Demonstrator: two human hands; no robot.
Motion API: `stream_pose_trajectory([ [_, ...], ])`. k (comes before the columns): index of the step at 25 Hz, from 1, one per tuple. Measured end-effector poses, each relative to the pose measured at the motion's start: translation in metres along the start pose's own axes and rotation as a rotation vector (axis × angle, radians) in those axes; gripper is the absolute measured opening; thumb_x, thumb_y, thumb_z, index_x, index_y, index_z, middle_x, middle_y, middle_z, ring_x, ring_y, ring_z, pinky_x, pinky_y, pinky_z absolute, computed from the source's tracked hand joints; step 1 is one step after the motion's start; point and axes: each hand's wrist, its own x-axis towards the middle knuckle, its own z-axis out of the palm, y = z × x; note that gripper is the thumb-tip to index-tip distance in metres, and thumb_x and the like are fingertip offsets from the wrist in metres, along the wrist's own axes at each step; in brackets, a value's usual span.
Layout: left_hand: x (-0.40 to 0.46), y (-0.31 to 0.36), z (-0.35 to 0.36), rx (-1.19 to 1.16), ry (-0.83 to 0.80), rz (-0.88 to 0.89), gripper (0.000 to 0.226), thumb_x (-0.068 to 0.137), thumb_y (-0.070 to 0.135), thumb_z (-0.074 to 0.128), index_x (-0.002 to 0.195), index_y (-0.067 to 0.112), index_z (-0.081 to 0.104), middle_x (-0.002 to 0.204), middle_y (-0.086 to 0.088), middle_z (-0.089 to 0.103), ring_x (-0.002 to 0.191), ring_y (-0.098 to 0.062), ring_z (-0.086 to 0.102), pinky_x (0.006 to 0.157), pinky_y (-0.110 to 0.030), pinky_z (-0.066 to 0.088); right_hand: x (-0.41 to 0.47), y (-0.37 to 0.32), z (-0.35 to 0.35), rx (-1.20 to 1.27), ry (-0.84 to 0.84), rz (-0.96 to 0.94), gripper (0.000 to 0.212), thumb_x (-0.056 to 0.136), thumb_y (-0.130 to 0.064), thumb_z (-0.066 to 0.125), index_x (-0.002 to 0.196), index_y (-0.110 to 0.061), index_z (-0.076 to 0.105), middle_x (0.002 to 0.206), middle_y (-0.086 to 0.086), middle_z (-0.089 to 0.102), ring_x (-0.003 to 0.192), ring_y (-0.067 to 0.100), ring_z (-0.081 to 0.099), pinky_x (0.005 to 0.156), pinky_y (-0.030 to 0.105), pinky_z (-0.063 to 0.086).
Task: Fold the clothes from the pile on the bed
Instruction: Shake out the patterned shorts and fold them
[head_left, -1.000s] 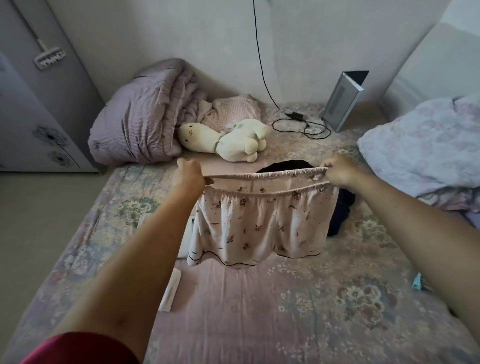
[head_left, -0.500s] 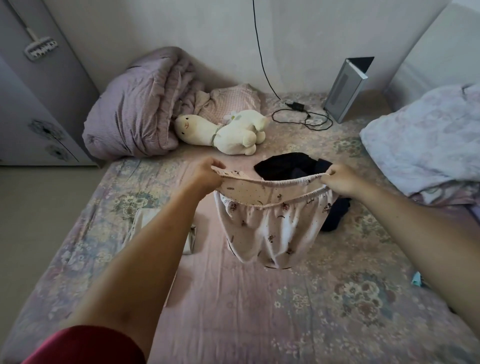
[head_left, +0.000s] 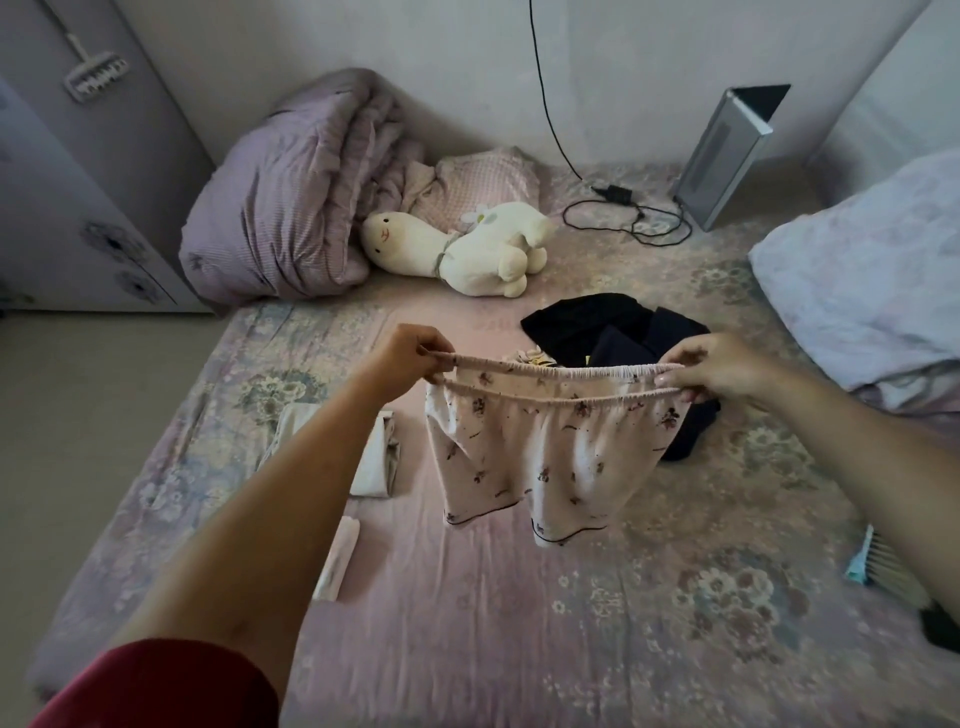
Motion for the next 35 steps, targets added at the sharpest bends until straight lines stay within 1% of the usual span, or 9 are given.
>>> stream_pose_trajectory([
  [2, 0.003, -0.005, -0.006, -0.020, 0.012, -0.009, 0.015, 0.073, -0.009, 0.072, 0.085, 0.001, 0.071, 0.059, 0.006, 0.063, 0.058, -0.006, 0.058, 0.066, -0.026, 0.050, -0.003, -0.001, -0.002, -0.003, -0.043, -0.035, 0.016, 0.076, -0.003, 0.075, 0.090, -0.006, 0.068, 0.077, 0.011, 0.066, 0.062, 0.016, 0.060, 0.051, 0.014, 0.052],
  [6, -0.002, -0.008, -0.008, 0.259, -0.010, 0.116, 0.039, 0.059, 0.007, 0.086, 0.095, 0.001, 0.072, 0.084, -0.005, 0.055, 0.077, -0.018, 0.053, 0.073, -0.030, 0.045, 0.003, 0.002, -0.007, -0.168, -0.051, -0.129, 0.023, 0.072, -0.001, 0.078, 0.090, -0.012, 0.068, 0.078, 0.007, 0.066, 0.067, 0.014, 0.061, 0.063, 0.020, 0.053],
  [11, -0.011, -0.013, 0.001, 0.407, 0.151, 0.381, 0.019, 0.072, 0.010, 0.079, 0.083, 0.001, 0.067, 0.074, -0.003, 0.056, 0.067, -0.018, 0.049, 0.062, -0.028, 0.040, 0.003, 0.003, -0.010, -0.211, 0.075, -0.213, 0.007, 0.086, -0.015, 0.068, 0.080, -0.012, 0.066, 0.055, 0.002, 0.063, 0.044, 0.007, 0.059, 0.044, 0.012, 0.042],
  [14, -0.009, -0.012, -0.002, 0.315, 0.170, 0.302, 0.013, 0.078, 0.014, 0.069, 0.087, 0.004, 0.067, 0.072, -0.002, 0.059, 0.068, -0.021, 0.054, 0.065, -0.034, 0.044, -0.003, -0.002, -0.015, -0.293, 0.090, -0.231, 0.013, 0.089, -0.021, 0.064, 0.083, -0.009, 0.063, 0.044, -0.006, 0.057, 0.036, 0.001, 0.052, 0.041, 0.010, 0.037],
  [19, -0.019, -0.007, -0.001, 0.505, 0.065, 0.199, 0.013, 0.088, 0.010, 0.062, 0.098, 0.007, 0.070, 0.085, -0.012, 0.069, 0.084, -0.029, 0.063, 0.072, -0.032, 0.044, -0.005, 0.001, -0.016, -0.527, -0.019, -0.248, 0.014, 0.088, -0.029, 0.063, 0.088, -0.015, 0.062, 0.061, -0.004, 0.060, 0.043, 0.006, 0.056, 0.049, 0.020, 0.039],
  [22, -0.028, -0.010, 0.000, 0.592, 0.055, 0.138, 0.018, 0.091, 0.014, 0.058, 0.103, 0.011, 0.070, 0.092, -0.011, 0.071, 0.090, -0.028, 0.063, 0.075, -0.032, 0.043, -0.012, 0.004, -0.010, -0.545, -0.123, -0.274, 0.013, 0.083, -0.023, 0.071, 0.088, -0.017, 0.061, 0.070, -0.002, 0.063, 0.053, 0.006, 0.058, 0.050, 0.012, 0.040],
  [27, -0.040, -0.013, -0.005, 0.582, 0.098, 0.166, 0.016, 0.092, 0.016, 0.055, 0.104, 0.011, 0.064, 0.081, -0.007, 0.068, 0.082, -0.032, 0.063, 0.080, -0.036, 0.041, -0.017, 0.003, -0.003, -0.633, -0.079, -0.303, 0.008, 0.093, -0.025, 0.057, 0.094, -0.019, 0.061, 0.086, -0.001, 0.066, 0.077, 0.015, 0.058, 0.064, 0.029, 0.041],
  [31, -0.060, -0.018, -0.003, 0.532, -0.113, 0.070, 0.006, 0.088, 0.017, 0.062, 0.094, 0.015, 0.063, 0.080, -0.002, 0.063, 0.081, -0.027, 0.060, 0.073, -0.035, 0.045, -0.029, 0.021, 0.006, -0.749, -0.127, -0.295, 0.012, 0.097, -0.021, 0.048, 0.094, -0.019, 0.059, 0.086, -0.011, 0.064, 0.081, 0.012, 0.057, 0.068, 0.032, 0.040],
  [35, -0.084, -0.011, 0.005, 0.457, -0.294, -0.078, 0.011, 0.083, 0.013, 0.066, 0.078, 0.020, 0.058, 0.072, 0.007, 0.056, 0.071, -0.015, 0.054, 0.057, -0.018, 0.040, -0.043, 0.034, 0.017, -0.700, -0.276, -0.256, 0.014, 0.094, -0.021, 0.056, 0.083, -0.029, 0.058, 0.081, -0.008, 0.060, 0.082, 0.012, 0.055, 0.070, 0.024, 0.035],
])
